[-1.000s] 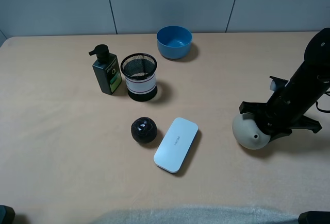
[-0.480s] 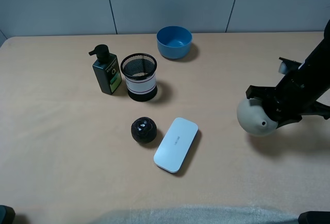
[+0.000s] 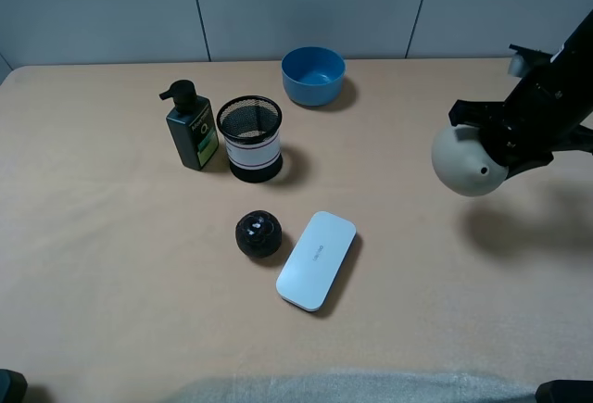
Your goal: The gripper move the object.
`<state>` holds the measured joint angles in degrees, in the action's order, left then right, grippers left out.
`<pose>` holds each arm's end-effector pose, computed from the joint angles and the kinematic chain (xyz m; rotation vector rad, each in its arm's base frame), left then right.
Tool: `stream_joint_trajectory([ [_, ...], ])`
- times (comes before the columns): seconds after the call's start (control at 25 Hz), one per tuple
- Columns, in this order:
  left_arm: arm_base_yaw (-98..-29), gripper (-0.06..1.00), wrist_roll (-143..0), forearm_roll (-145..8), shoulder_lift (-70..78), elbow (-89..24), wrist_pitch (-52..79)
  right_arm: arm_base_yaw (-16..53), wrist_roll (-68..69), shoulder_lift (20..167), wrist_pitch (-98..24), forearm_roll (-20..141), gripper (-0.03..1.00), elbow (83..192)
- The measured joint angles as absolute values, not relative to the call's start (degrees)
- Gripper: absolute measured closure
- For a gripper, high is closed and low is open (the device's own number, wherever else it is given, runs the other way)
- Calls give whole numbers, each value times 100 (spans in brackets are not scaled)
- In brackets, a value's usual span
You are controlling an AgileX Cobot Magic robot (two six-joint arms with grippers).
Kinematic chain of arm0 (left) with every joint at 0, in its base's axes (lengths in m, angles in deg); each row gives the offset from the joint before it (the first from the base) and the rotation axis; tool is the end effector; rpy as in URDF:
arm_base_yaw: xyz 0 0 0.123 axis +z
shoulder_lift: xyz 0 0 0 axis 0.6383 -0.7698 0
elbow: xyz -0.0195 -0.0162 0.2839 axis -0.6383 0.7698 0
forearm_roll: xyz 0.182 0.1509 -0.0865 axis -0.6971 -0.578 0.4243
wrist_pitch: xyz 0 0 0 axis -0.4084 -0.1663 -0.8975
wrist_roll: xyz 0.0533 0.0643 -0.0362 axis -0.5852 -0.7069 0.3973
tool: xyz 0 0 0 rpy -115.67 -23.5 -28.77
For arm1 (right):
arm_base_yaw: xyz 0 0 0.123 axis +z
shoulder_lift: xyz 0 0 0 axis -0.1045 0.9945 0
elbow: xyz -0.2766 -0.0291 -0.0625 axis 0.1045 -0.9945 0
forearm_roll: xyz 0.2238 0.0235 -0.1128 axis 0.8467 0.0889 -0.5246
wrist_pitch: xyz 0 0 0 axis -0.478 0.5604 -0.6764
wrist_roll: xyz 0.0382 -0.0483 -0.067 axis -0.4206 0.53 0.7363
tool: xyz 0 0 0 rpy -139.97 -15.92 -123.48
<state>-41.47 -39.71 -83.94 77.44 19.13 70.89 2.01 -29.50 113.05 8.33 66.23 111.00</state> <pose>-0.0043 0.0023 0.2733 0.0656 2.0543 0.0340 0.2714 0.0557 0.1934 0.1862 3.1114 0.3100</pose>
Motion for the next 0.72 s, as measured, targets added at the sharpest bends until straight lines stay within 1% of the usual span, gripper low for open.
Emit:
stream_joint_trajectory([
  [0.4, -4147, 2, -3971, -8394, 7744, 1913, 7089, 201, -2950, 11318, 1104, 6239, 93, 12069],
  [0.72, -4147, 2, -3971, -8394, 7744, 1913, 7089, 201, -2950, 11652, 1186, 6027, 94, 12896],
])
